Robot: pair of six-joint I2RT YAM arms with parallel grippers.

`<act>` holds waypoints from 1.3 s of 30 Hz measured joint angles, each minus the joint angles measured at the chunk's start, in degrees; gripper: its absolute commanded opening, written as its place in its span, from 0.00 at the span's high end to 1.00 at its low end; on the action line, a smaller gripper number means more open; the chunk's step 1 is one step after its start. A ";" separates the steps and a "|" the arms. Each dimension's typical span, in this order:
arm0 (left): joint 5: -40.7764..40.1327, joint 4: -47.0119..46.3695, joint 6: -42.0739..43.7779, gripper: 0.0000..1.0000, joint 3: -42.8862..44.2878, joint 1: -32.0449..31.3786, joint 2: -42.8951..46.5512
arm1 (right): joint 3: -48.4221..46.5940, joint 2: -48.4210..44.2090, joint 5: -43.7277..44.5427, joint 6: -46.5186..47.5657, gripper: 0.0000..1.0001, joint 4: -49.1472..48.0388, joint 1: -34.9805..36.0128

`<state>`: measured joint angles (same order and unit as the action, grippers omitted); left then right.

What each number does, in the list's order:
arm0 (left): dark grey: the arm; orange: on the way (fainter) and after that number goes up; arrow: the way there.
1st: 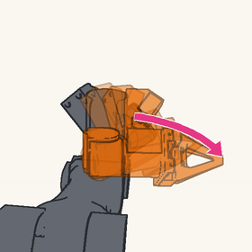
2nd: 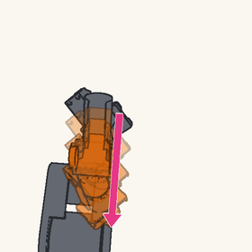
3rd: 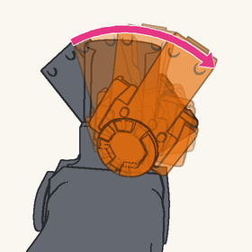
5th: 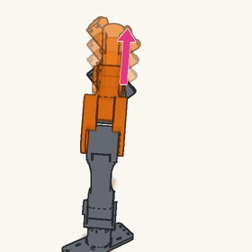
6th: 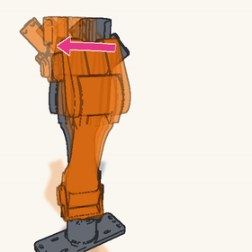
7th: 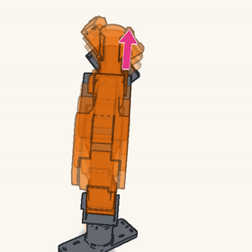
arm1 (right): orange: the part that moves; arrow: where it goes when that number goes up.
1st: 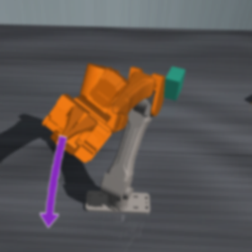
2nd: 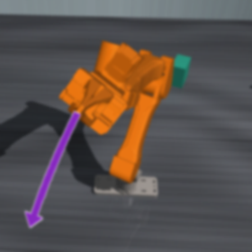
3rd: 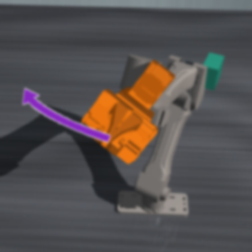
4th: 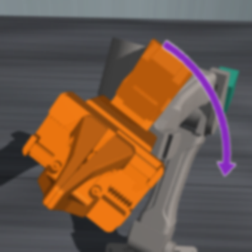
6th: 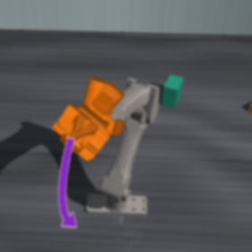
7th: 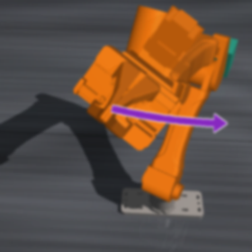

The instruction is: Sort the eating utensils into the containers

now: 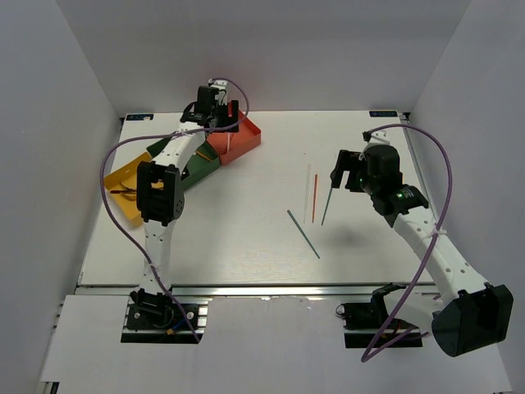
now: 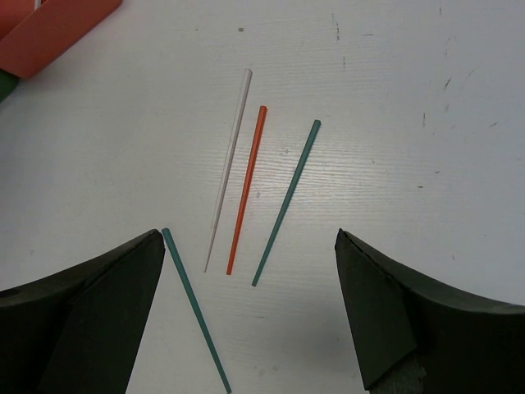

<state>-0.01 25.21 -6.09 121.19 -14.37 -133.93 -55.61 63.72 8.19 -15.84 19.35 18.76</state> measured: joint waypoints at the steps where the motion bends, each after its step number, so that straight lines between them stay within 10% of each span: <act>1: 0.76 0.48 -1.40 0.02 -0.55 -0.04 0.87 | -0.02 -0.07 0.02 -0.02 0.11 0.04 0.00; 12: -21.99 8.26 -27.78 0.02 -19.52 -20.26 24.92 | -0.66 -3.21 8.13 -1.09 0.11 4.98 -0.31; 22: -37.27 12.02 -54.80 0.02 -35.04 -43.54 26.36 | -0.63 -7.50 11.15 -1.51 0.11 10.99 -2.32; 39: -37.40 22.99 -68.61 0.21 -22.56 -45.51 6.01 | 1.22 -11.82 8.50 -0.24 0.11 12.59 -2.54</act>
<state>-37.41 48.21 -74.70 98.63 -59.88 -127.92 -54.39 51.90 16.69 -16.08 31.94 16.23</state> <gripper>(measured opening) 0.811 0.894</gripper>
